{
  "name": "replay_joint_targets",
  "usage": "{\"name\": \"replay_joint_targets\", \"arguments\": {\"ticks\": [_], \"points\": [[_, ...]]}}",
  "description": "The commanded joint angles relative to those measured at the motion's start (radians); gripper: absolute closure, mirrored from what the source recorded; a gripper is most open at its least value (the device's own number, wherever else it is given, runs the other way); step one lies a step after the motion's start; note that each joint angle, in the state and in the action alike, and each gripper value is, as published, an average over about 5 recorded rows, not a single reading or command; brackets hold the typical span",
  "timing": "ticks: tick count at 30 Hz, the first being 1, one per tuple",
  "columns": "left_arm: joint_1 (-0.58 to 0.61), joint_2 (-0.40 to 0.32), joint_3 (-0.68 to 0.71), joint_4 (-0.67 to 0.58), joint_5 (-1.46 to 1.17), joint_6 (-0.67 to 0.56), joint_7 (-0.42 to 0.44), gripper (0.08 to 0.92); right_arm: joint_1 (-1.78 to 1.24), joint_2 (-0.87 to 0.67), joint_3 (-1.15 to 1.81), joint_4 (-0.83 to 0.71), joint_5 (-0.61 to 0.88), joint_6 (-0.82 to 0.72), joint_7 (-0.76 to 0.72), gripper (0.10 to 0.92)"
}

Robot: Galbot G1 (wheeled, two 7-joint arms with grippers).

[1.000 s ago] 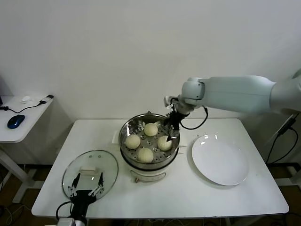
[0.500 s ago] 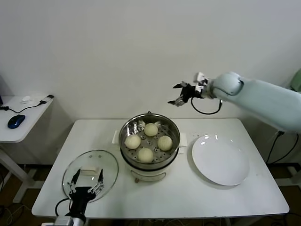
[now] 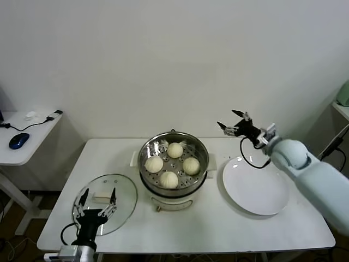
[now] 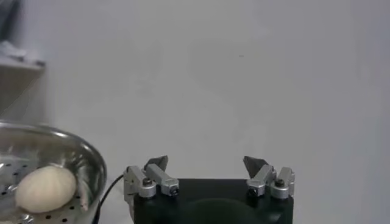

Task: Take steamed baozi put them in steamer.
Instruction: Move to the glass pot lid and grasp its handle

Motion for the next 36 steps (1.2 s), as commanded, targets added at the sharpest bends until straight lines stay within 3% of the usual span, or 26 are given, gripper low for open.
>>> {"name": "replay_joint_targets", "arguments": {"ticks": [1, 7, 16, 28, 36], "points": [[-0.044, 0.029, -0.007, 0.112, 0.389, -0.083, -0.162, 0.177, -0.787, 0.282, 0.726, 0.037, -0.156, 0.267, 0.028, 0.203], [-0.045, 0.044, -0.046, 0.164, 0.820, -0.118, -0.293, 0.177, -0.786, 0.402, 0.666, -0.032, -0.205, 0.363, 0.025, 0.203], [-0.037, 0.088, -0.058, 0.305, 1.263, -0.074, -0.343, 0.177, -0.780, 0.490, 0.613, -0.038, -0.269, 0.369, 0.036, 0.203], [-0.131, 0.113, -0.058, 0.533, 1.414, -0.094, -0.425, 0.177, -0.742, 0.517, 0.597, -0.050, -0.300, 0.355, 0.043, 0.203], [-0.174, 0.107, -0.047, 0.578, 1.436, -0.099, -0.422, 0.177, -0.742, 0.526, 0.601, -0.041, -0.302, 0.351, 0.047, 0.203]]}}
